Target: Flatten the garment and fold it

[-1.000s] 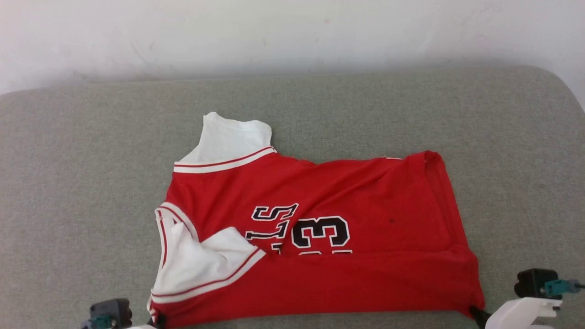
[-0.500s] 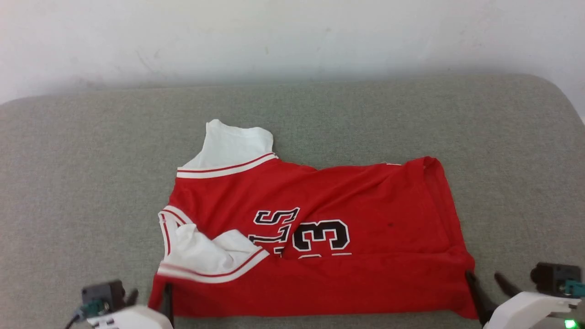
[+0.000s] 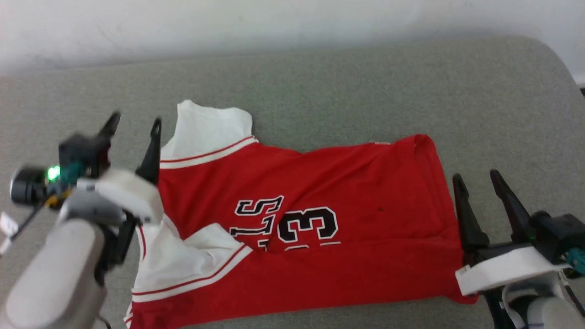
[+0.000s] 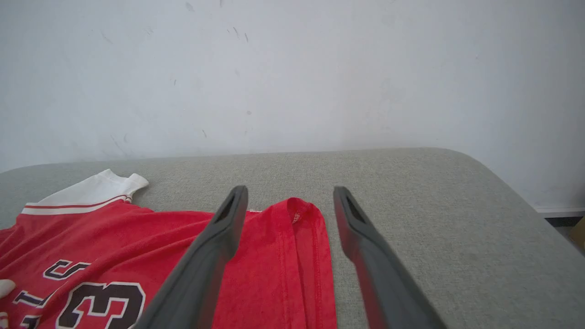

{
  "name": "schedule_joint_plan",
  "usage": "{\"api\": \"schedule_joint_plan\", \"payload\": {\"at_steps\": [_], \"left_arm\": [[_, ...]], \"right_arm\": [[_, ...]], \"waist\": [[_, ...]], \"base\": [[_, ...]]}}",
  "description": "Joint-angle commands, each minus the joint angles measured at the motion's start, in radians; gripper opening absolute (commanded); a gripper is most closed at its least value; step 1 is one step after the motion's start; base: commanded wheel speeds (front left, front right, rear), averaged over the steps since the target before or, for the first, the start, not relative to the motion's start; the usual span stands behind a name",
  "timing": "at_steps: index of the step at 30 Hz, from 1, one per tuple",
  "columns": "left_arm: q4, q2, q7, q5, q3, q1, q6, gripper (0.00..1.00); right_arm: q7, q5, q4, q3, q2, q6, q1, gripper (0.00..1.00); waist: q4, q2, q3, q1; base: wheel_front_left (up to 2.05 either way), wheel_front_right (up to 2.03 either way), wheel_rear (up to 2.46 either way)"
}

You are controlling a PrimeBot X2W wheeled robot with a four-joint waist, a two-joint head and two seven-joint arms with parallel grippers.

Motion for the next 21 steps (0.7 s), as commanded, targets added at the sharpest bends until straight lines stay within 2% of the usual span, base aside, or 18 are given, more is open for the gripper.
{"api": "schedule_joint_plan", "payload": {"at_steps": [1, 5, 11, 14, 21], "left_arm": [[0.021, 0.007, 0.014, 0.001, -0.008, -0.053, -0.024, 1.00], [0.114, 0.022, 0.115, 0.005, -0.046, -0.251, -0.119, 1.00], [0.285, 0.016, 0.325, -0.035, -0.075, -0.483, -0.206, 1.00], [0.356, 0.012, 0.449, -0.069, -0.068, -0.558, -0.203, 1.00], [0.441, 0.041, 0.754, -0.112, -0.061, -0.616, -0.128, 1.00]], "right_arm": [[-0.008, -0.008, -0.005, 0.009, 0.001, -0.001, -0.026, 1.00], [-0.027, -0.007, -0.005, 0.036, -0.002, -0.001, -0.089, 1.00], [-0.032, 0.002, -0.003, 0.059, -0.002, -0.001, -0.162, 1.00], [-0.037, 0.009, 0.002, 0.080, -0.001, -0.001, -0.194, 1.00], [-0.057, 0.024, 0.015, 0.104, 0.000, -0.001, -0.230, 1.00]], "waist": [[-0.038, 0.0000, 0.081, -0.0001], [-0.069, 0.0000, 0.161, -0.0001], [-0.116, 0.0000, 0.256, -0.0001], [-0.144, 0.0000, 0.292, -0.0001], [-0.188, 0.0000, 0.332, -0.0001]], "base": [[0.00, 0.00, 0.00], [0.00, 0.00, 0.00], [0.00, 0.00, 0.00], [0.00, 0.00, 0.00], [0.00, 0.00, 0.00]]}}
